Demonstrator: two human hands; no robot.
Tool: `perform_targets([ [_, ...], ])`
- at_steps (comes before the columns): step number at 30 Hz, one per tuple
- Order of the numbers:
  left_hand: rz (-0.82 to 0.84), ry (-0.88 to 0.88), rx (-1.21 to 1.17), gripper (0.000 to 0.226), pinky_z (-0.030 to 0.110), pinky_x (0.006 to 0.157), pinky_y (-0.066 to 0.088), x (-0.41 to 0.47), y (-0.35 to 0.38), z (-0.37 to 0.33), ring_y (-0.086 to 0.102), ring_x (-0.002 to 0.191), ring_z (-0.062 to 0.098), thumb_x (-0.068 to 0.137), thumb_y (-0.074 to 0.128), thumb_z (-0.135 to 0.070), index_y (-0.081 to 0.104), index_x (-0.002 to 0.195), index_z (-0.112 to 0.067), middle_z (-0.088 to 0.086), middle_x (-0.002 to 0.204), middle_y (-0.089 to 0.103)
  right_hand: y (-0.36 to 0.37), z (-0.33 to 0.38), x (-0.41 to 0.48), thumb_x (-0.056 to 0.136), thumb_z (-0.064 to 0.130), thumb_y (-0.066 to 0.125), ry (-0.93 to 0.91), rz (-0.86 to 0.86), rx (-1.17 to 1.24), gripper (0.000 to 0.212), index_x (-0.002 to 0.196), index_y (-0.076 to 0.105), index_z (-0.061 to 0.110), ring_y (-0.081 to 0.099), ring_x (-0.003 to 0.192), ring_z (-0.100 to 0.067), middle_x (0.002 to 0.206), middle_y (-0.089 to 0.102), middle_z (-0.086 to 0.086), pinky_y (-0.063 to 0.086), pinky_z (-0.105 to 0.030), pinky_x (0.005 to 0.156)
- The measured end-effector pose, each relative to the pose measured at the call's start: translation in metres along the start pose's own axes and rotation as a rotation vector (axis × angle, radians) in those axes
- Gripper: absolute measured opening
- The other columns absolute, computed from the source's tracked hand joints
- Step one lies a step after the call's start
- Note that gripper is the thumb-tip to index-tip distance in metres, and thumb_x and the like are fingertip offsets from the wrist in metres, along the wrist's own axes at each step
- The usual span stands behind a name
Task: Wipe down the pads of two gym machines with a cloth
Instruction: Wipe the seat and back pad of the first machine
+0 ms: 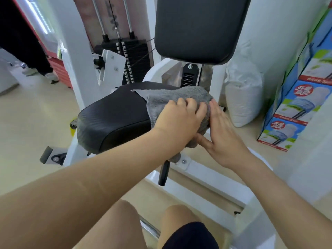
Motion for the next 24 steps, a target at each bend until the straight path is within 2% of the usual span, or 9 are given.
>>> perform_targets([
  [3,-0.049,-0.078,0.038,0.072,0.044,0.093,0.042,-0.044,-0.003,0.03,0.045,0.124,0.036,0.094,0.043,-0.045,0.012,0.147,-0.008,0.022,0.143,0.037,-0.002,0.033,-0.004,0.084,0.064,0.036,-0.091,-0.039,-0.11,0.091,0.149,0.007,0.007,0.004,0.147,-0.022,0.158,0.009,-0.012,0.012,-0.042,0.119],
  [6,-0.109,-0.092,0.019,0.074,0.041,0.087,0.049,-0.08,-0.01,0.054,0.053,0.121,0.029,0.087,0.053,-0.05,0.029,0.144,-0.011,0.014,0.138,0.049,-0.007,0.074,-0.003,0.086,0.058,0.04,-0.214,-0.106,-0.138,0.076,0.146,0.026,0.012,0.02,0.143,-0.022,0.152,0.03,-0.007,0.015,-0.048,0.117],
  [9,-0.176,-0.043,-0.133,0.053,0.04,0.061,0.057,-0.09,-0.02,0.07,0.068,0.099,0.023,0.081,0.052,-0.052,0.058,0.122,-0.019,0.001,0.114,0.069,-0.019,0.09,0.004,0.089,0.041,0.049,-0.297,-0.173,-0.084,0.052,0.132,0.049,0.012,0.045,0.129,-0.023,0.136,0.053,-0.005,0.031,-0.046,0.11],
  [11,-0.191,-0.009,-0.222,0.032,0.039,0.054,0.056,-0.087,-0.022,0.073,0.07,0.086,0.024,0.084,0.054,-0.042,0.064,0.106,-0.022,-0.003,0.097,0.072,-0.036,0.092,0.011,0.085,0.027,0.054,-0.304,-0.211,0.021,0.036,0.115,0.063,0.011,0.057,0.111,-0.024,0.117,0.066,-0.004,0.043,-0.04,0.097],
  [14,-0.287,-0.116,-0.459,0.021,0.035,0.053,0.051,-0.082,-0.04,0.098,0.063,0.064,0.022,0.085,0.048,-0.03,0.067,0.091,-0.022,-0.004,0.072,0.067,-0.057,0.094,0.03,0.081,0.012,0.058,-0.147,-0.131,0.323,0.018,0.091,0.07,0.021,0.061,0.085,-0.01,0.086,0.068,0.013,0.047,-0.026,0.077],
  [17,-0.167,-0.34,-1.038,0.017,0.013,0.064,0.044,-0.071,-0.037,0.14,0.06,0.07,0.008,0.094,0.053,-0.028,0.069,0.09,-0.024,-0.009,0.078,0.068,-0.066,0.099,0.045,0.087,0.017,0.062,0.114,0.065,0.597,0.012,0.08,0.068,0.025,0.057,0.069,0.003,0.072,0.064,0.015,0.043,-0.013,0.065],
  [18,-0.075,-0.389,-1.179,0.017,0.013,0.065,0.044,-0.068,-0.033,0.146,0.06,0.071,0.006,0.093,0.056,-0.031,0.069,0.087,-0.022,-0.007,0.078,0.069,-0.07,0.098,0.047,0.088,0.021,0.062,0.218,0.12,0.661,0.012,0.078,0.068,0.022,0.057,0.066,0.001,0.07,0.064,0.012,0.044,-0.016,0.063],
  [21,0.204,-0.504,-1.508,0.045,0.035,0.073,0.054,-0.074,-0.039,0.15,0.069,0.072,0.02,0.091,0.054,-0.047,0.072,0.082,-0.007,0.011,0.077,0.073,-0.086,0.102,0.046,0.088,0.029,0.061,0.509,0.264,0.946,0.019,0.077,0.071,0.018,0.062,0.071,-0.011,0.074,0.068,0.0,0.049,-0.032,0.068],
  [24,0.42,-0.609,-1.853,0.044,0.029,0.071,0.055,-0.088,-0.063,0.144,0.073,0.073,0.018,0.09,0.054,-0.05,0.075,0.082,-0.013,0.005,0.078,0.076,-0.113,0.12,0.039,0.088,0.026,0.061,0.7,0.319,1.164,0.029,0.101,0.069,0.001,0.064,0.089,-0.025,0.097,0.069,-0.016,0.051,-0.04,0.084],
])
Point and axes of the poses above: each hand's wrist, its own x-axis towards the middle knuckle, its own y-axis out of the palm, z = x × y, the point moved 10 cm from there along x, towards the middle knuckle
